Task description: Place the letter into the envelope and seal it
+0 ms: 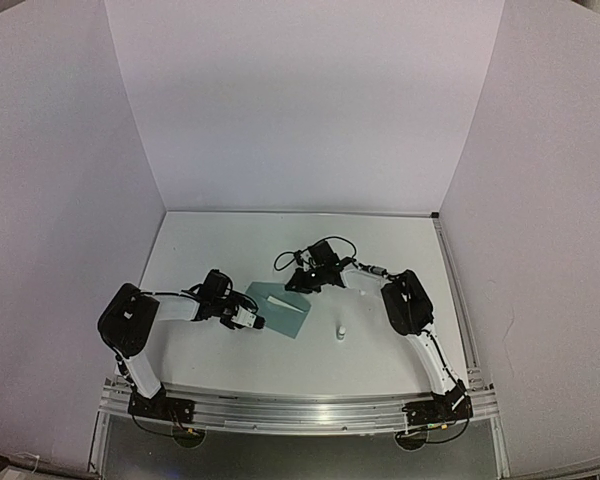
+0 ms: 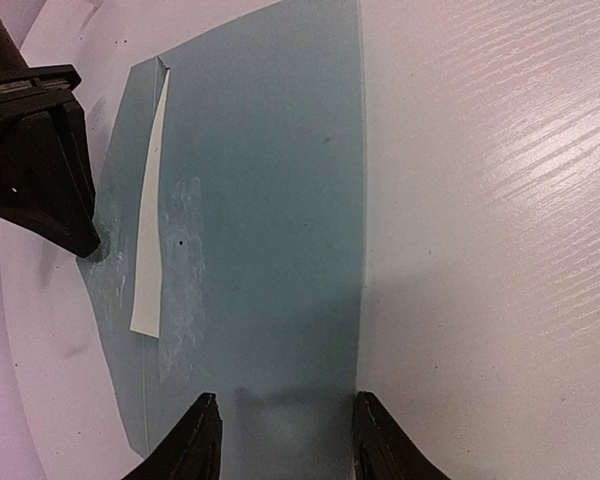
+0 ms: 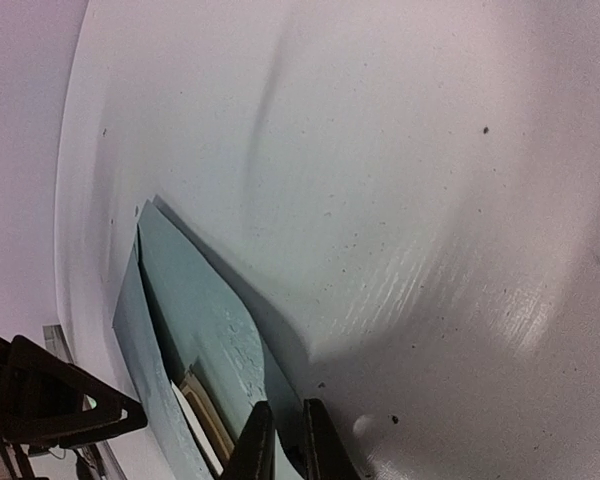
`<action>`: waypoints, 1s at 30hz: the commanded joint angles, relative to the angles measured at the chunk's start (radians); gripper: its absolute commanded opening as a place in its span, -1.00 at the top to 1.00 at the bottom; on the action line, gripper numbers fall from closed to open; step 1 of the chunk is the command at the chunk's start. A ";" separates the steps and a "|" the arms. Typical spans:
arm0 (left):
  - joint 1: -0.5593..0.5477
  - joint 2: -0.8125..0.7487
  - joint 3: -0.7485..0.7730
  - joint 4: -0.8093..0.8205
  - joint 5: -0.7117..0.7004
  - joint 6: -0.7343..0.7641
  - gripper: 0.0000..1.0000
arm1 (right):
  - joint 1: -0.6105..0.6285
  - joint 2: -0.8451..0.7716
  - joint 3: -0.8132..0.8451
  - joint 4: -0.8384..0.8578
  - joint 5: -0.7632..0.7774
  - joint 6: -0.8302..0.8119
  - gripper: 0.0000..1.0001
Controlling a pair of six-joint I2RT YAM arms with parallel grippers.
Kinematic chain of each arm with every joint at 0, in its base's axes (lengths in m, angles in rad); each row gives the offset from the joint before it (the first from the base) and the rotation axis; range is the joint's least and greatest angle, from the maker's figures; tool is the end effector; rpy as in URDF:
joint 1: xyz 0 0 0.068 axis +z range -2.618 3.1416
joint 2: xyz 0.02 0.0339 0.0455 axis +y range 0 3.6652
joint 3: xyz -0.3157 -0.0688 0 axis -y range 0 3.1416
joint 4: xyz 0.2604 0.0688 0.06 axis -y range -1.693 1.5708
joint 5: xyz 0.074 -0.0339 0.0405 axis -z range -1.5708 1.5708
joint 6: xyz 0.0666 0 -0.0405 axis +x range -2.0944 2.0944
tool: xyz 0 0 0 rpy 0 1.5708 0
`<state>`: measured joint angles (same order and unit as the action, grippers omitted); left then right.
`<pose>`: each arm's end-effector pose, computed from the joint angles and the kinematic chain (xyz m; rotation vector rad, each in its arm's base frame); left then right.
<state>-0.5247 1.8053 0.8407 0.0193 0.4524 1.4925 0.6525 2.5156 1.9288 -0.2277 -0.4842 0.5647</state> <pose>0.3051 -0.2103 0.1322 2.1125 1.1212 -0.1271 0.4715 0.3993 0.1075 -0.3644 2.5547 1.1036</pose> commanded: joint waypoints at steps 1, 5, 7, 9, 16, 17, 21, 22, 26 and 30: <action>-0.005 0.045 -0.054 -0.120 -0.075 0.015 0.10 | 0.020 -0.013 0.007 -0.102 0.015 -0.028 0.95; -0.005 0.044 -0.052 -0.128 -0.086 0.010 0.11 | 0.023 -0.050 0.021 -0.105 0.020 -0.047 1.00; -0.005 0.046 -0.051 -0.128 -0.093 0.002 0.11 | 0.026 -0.086 0.023 -0.105 0.028 -0.067 1.00; -0.005 0.046 -0.049 -0.129 -0.096 -0.005 0.12 | 0.031 -0.117 0.019 -0.105 0.041 -0.093 1.00; -0.005 0.051 -0.048 -0.121 -0.107 -0.016 0.12 | 0.077 -0.199 -0.017 -0.101 0.071 -0.222 1.00; -0.005 0.051 -0.048 -0.119 -0.108 -0.022 0.12 | 0.082 -0.203 -0.025 -0.102 0.075 -0.230 1.00; -0.005 0.051 -0.047 -0.117 -0.115 -0.034 0.12 | 0.105 -0.219 -0.064 -0.103 0.096 -0.256 1.00; -0.005 0.052 -0.048 -0.116 -0.117 -0.034 0.12 | 0.116 -0.225 -0.076 -0.103 0.105 -0.273 1.00; -0.005 0.058 -0.051 -0.112 -0.122 -0.023 0.13 | 0.143 -0.227 -0.099 -0.104 0.104 -0.300 1.00; -0.005 0.060 -0.052 -0.104 -0.126 -0.023 0.13 | 0.153 -0.208 -0.128 -0.104 0.107 -0.301 1.00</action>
<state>-0.5247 1.8050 0.8398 0.0205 0.4403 1.4616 0.7906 2.3230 1.8277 -0.3180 -0.3846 0.2969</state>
